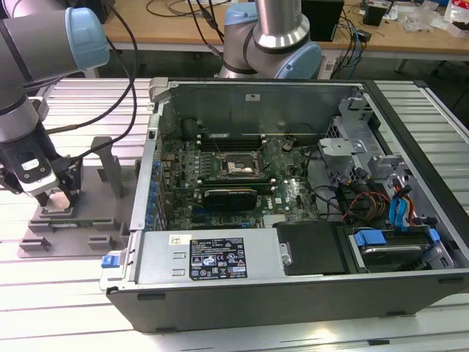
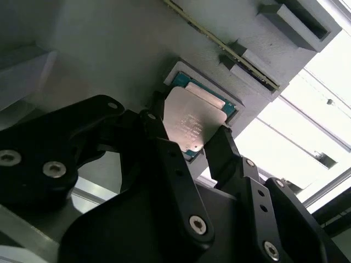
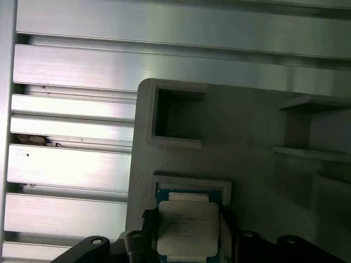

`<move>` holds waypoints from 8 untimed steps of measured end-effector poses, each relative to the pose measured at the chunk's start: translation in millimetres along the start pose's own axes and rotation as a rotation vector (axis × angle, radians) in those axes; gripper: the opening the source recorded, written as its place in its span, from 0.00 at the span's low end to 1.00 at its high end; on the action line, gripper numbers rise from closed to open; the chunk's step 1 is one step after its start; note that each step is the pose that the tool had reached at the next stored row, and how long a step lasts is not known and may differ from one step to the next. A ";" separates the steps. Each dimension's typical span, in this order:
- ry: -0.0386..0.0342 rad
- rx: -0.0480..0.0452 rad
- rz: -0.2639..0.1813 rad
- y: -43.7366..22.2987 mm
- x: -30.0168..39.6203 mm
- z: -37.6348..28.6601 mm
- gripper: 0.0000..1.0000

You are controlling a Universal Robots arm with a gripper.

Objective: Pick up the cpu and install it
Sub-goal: 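Pick up the cpu and move it towards the insertion slot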

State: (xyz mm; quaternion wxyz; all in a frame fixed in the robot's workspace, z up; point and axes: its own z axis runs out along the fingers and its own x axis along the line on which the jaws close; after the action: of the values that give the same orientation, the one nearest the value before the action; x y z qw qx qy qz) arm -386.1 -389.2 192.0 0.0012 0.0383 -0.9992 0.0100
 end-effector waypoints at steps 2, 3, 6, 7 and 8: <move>0.0000 0.0000 0.002 0.0 0.0 0.0 0.54; 0.0000 0.0000 0.002 0.0 0.0 0.0 0.54; -0.0003 -0.0001 0.003 0.0 -0.1 0.2 0.55; -0.0002 0.0000 0.003 0.0 -0.1 0.1 0.55; -0.0002 -0.0001 0.003 0.0 -0.1 0.1 0.62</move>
State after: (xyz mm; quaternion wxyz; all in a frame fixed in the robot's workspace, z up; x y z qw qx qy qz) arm -386.0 -389.2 191.9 0.0010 0.0367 -0.9993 0.0099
